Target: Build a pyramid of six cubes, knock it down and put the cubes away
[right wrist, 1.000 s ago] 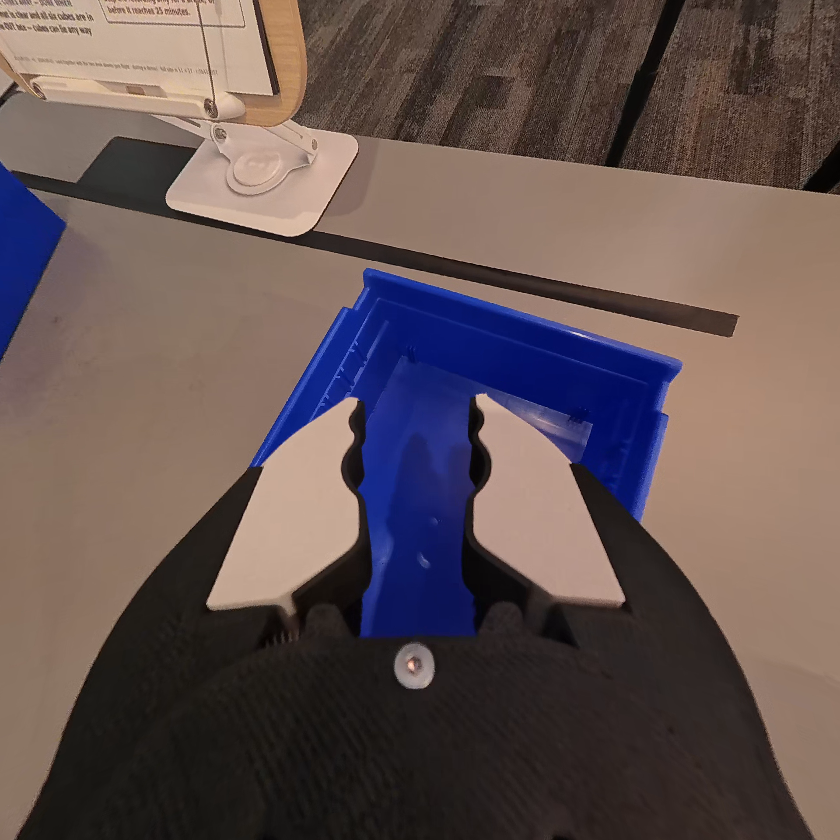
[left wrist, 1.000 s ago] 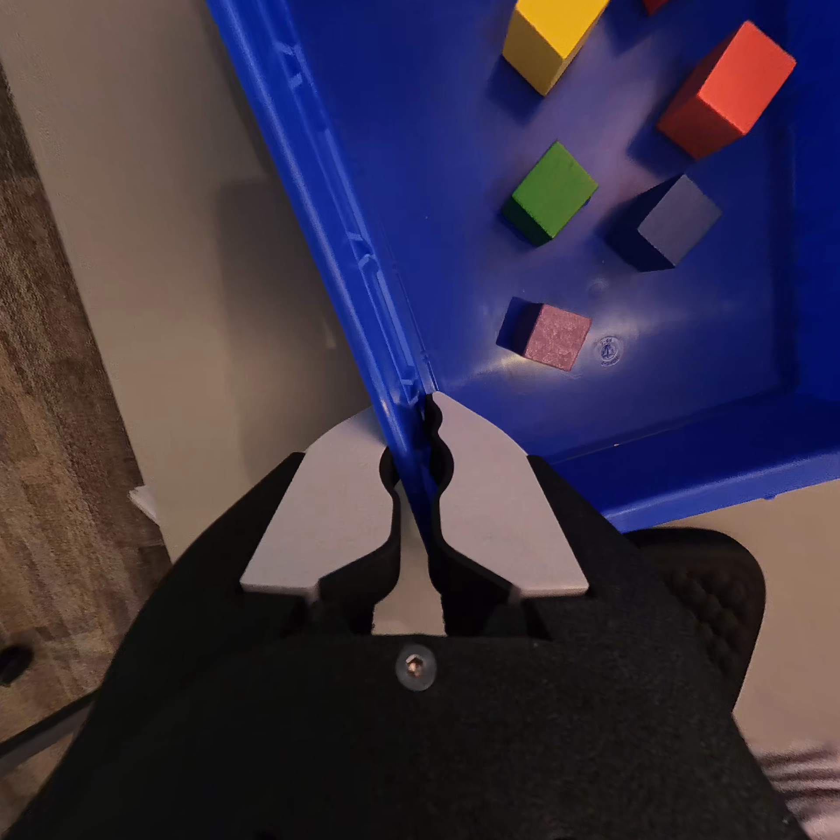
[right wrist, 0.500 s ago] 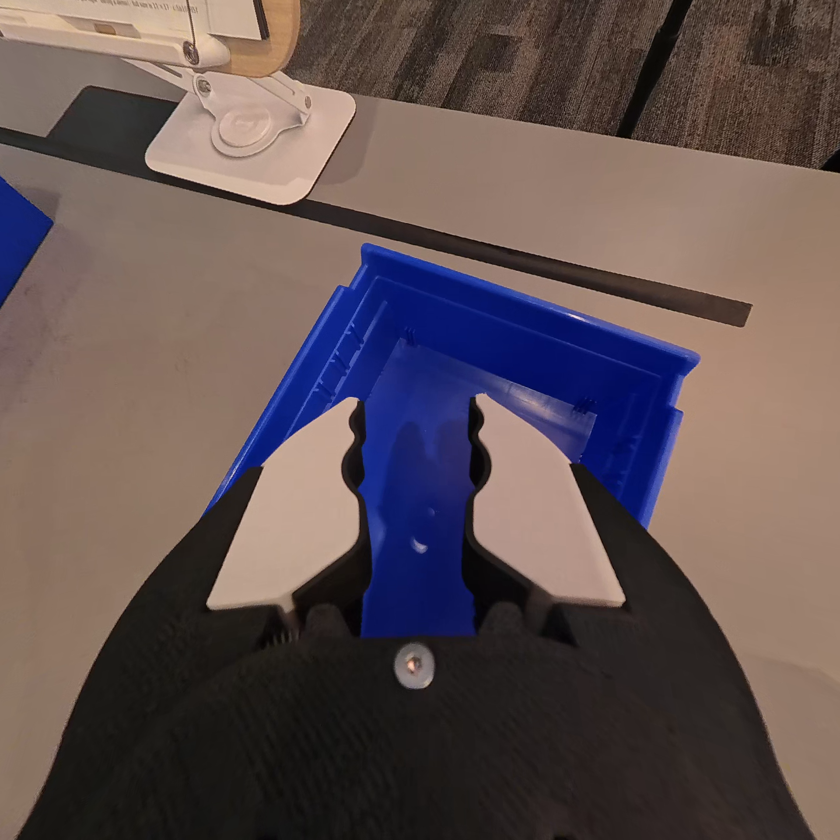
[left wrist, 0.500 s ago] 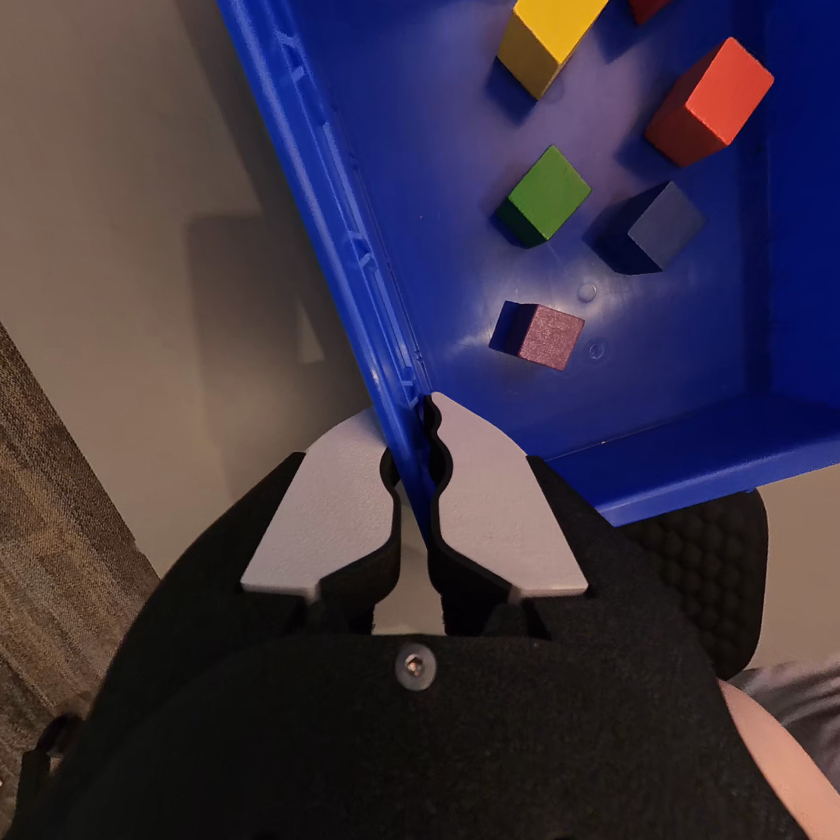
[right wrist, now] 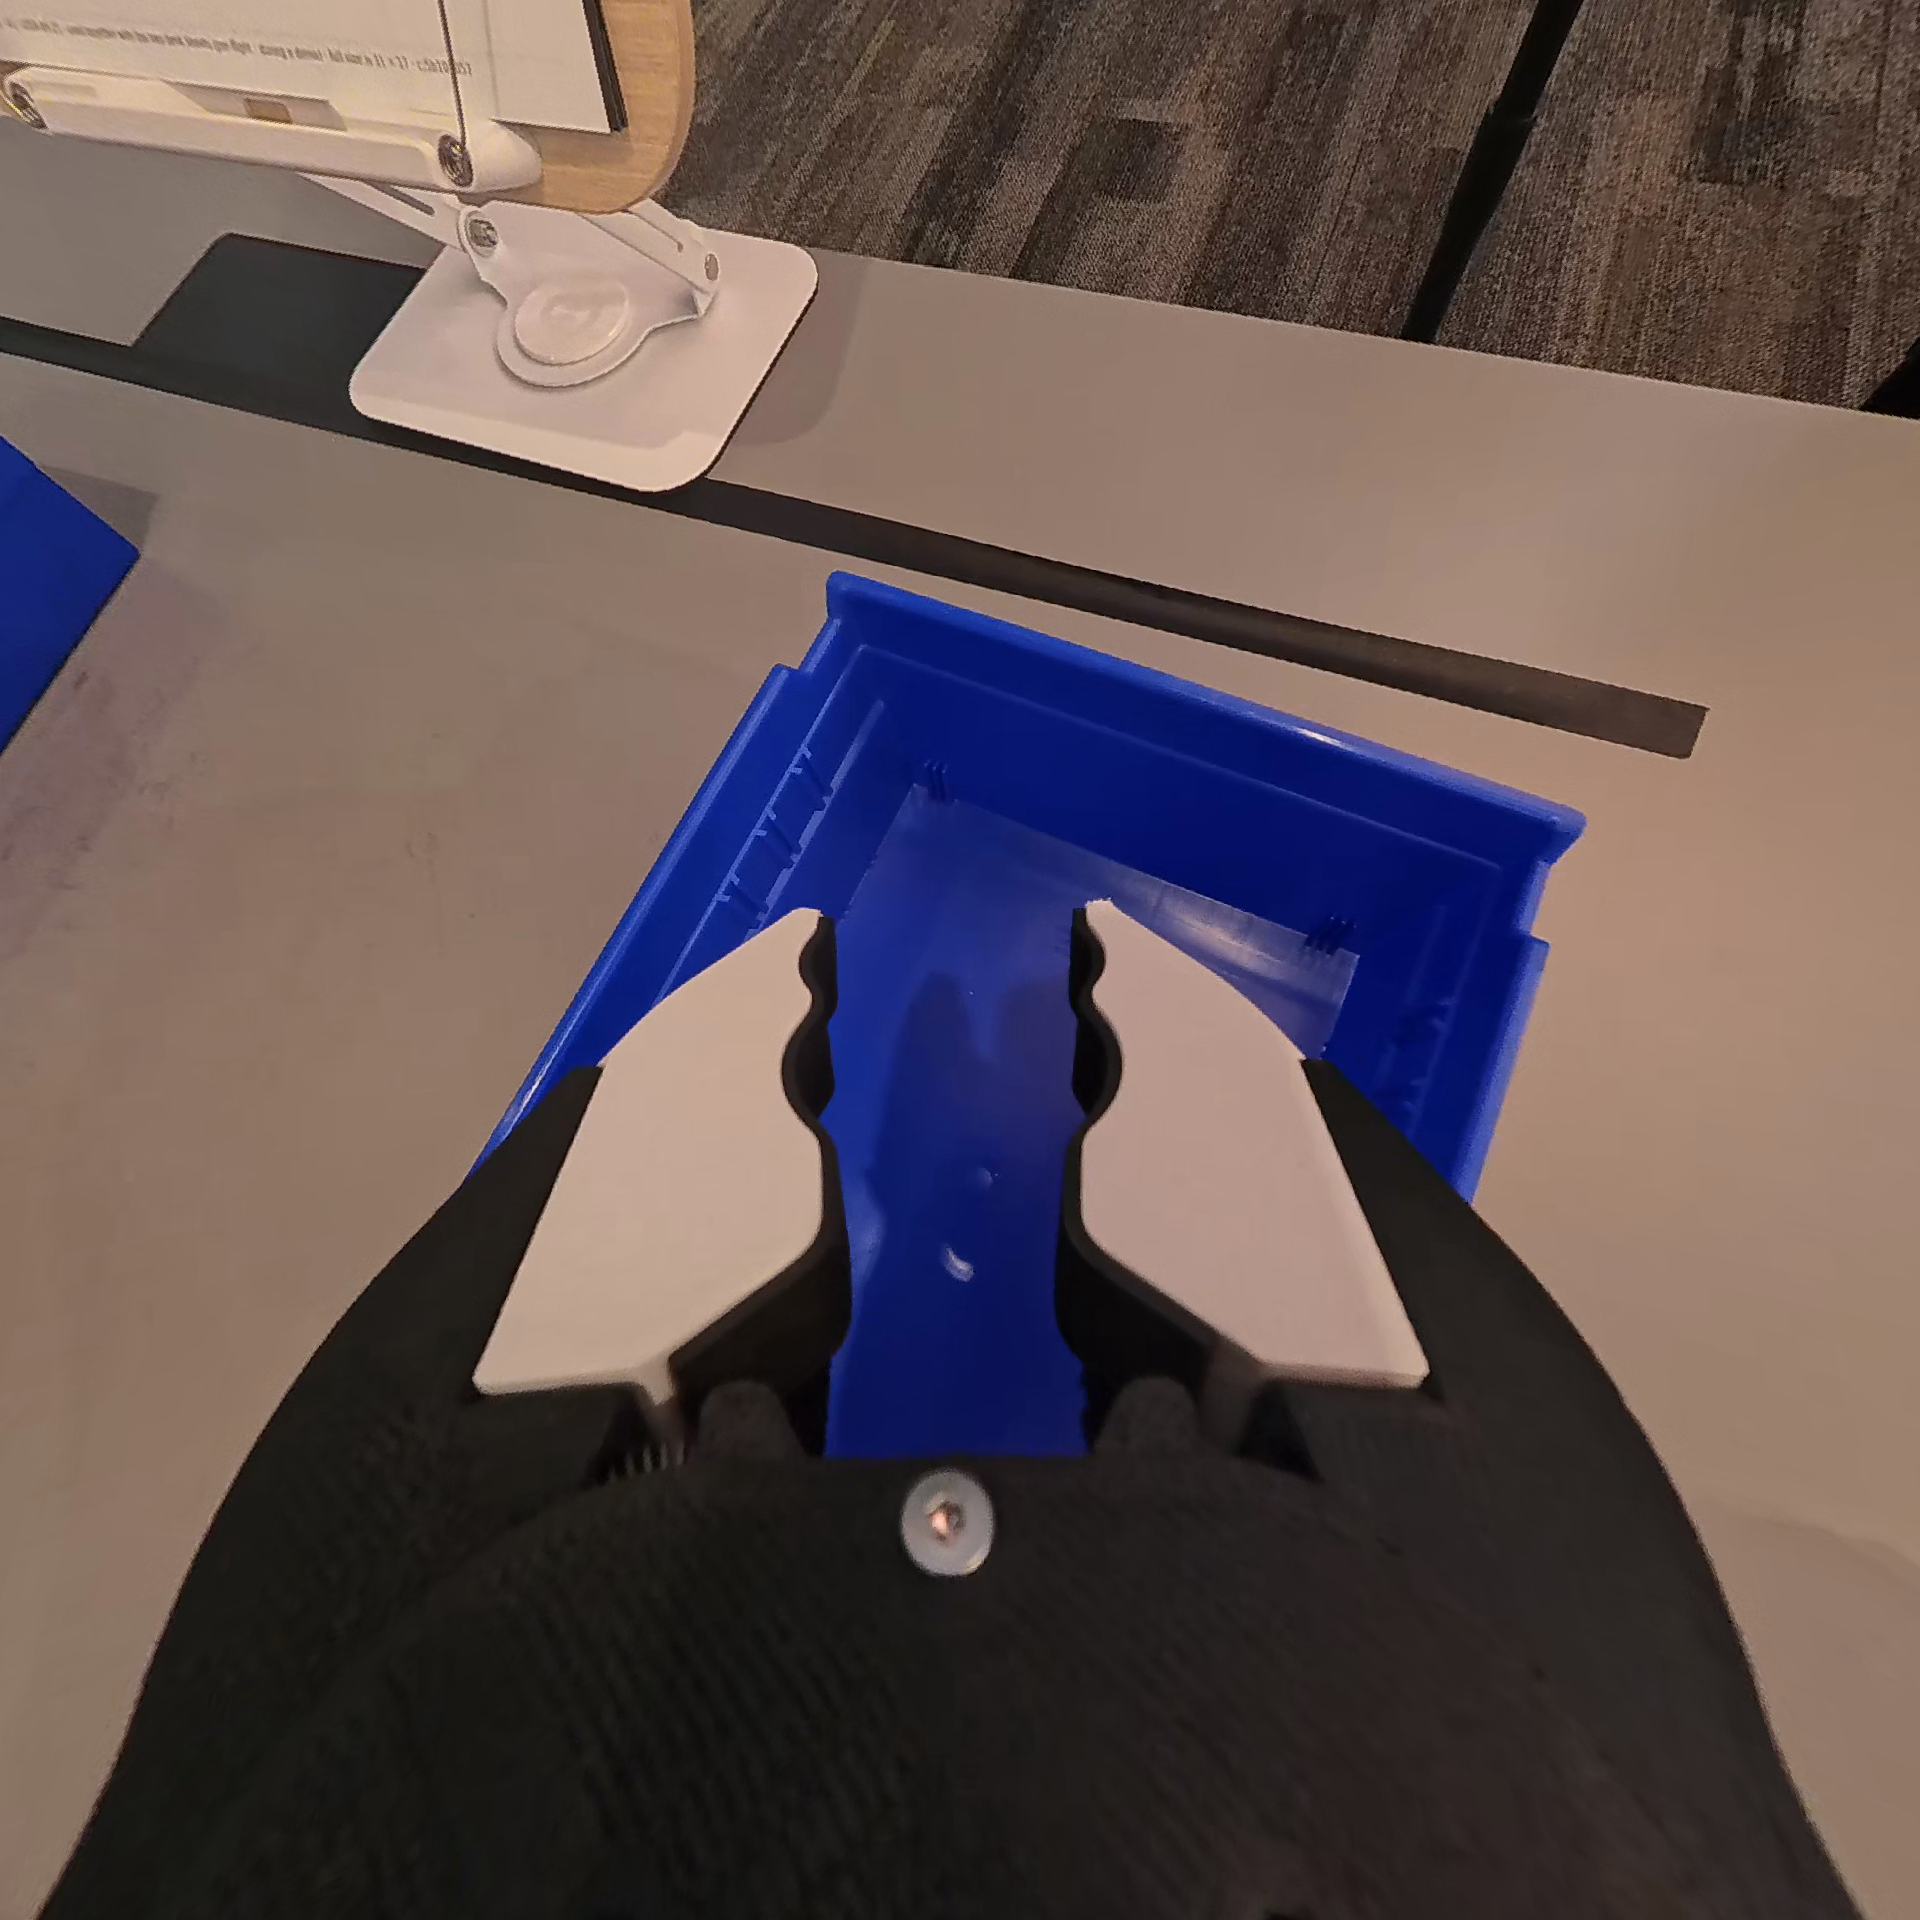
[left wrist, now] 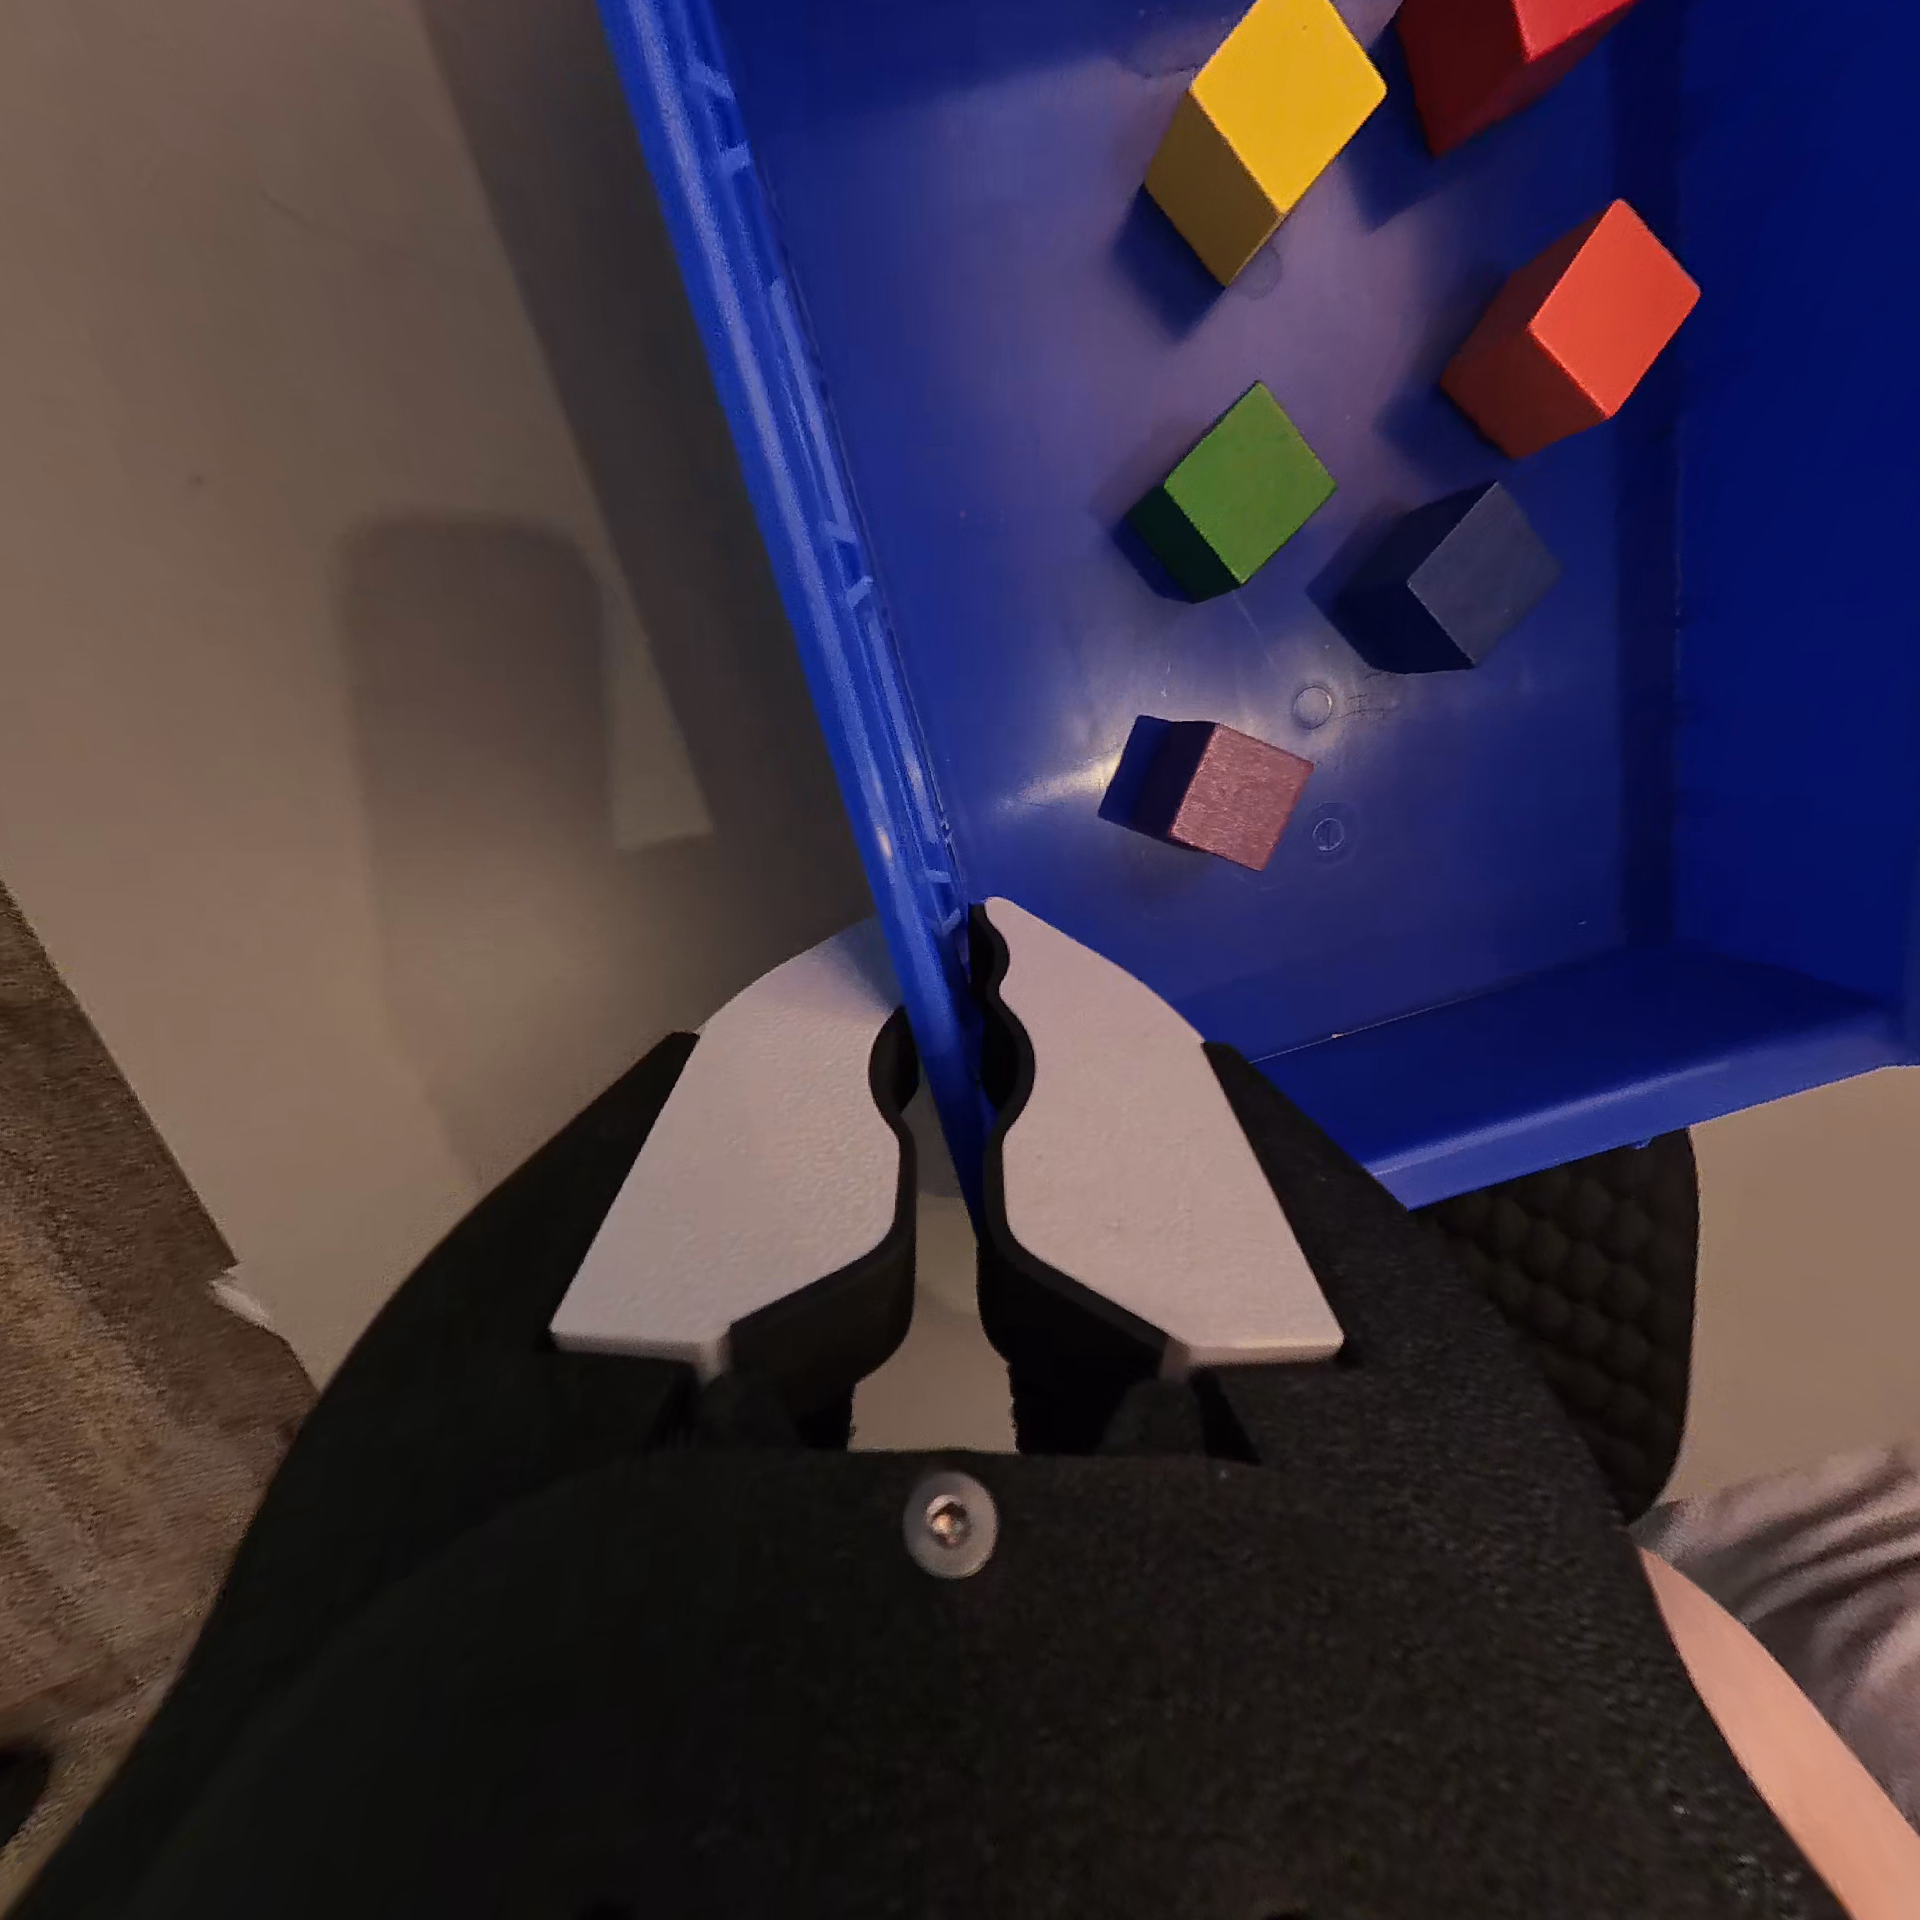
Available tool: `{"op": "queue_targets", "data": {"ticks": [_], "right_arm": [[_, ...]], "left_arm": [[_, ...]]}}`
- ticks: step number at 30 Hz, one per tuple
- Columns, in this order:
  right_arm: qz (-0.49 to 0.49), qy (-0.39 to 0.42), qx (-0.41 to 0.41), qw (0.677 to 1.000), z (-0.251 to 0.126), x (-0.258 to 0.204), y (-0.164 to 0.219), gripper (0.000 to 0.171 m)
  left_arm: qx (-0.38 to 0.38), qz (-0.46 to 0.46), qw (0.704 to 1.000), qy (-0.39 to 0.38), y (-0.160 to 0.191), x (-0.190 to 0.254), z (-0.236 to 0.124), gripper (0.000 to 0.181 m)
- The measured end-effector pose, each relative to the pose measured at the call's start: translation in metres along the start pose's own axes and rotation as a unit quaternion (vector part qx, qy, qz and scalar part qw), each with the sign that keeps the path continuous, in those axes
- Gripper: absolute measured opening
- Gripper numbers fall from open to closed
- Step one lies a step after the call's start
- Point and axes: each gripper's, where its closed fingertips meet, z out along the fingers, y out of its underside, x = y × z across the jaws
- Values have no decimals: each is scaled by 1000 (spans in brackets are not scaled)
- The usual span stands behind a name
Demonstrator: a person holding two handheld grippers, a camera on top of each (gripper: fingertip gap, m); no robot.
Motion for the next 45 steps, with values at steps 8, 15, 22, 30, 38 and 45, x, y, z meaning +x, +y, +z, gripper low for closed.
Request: {"op": "queue_targets", "data": {"ticks": [8,15,22,30,38,45], "right_arm": [[-1,6,1,1000,0,2,0,45],[-8,15,13,1000,-2,1,-5,46],[-45,48,77,995,-23,-2,-29,49],[-98,68,231,966,-71,-13,-68,53],[-93,10,447,889,-115,-20,-92,71],[-93,-14,431,897,-111,-21,-87,62]], "left_arm": [[59,-50,997,4,-11,-4,-22,20],[241,-28,967,-78,-47,-3,-103,28],[503,17,861,-70,-99,39,-197,38],[634,95,767,-23,-118,104,-239,41],[640,114,760,-5,-134,134,-233,42],[652,118,749,21,-134,150,-239,36]]}}
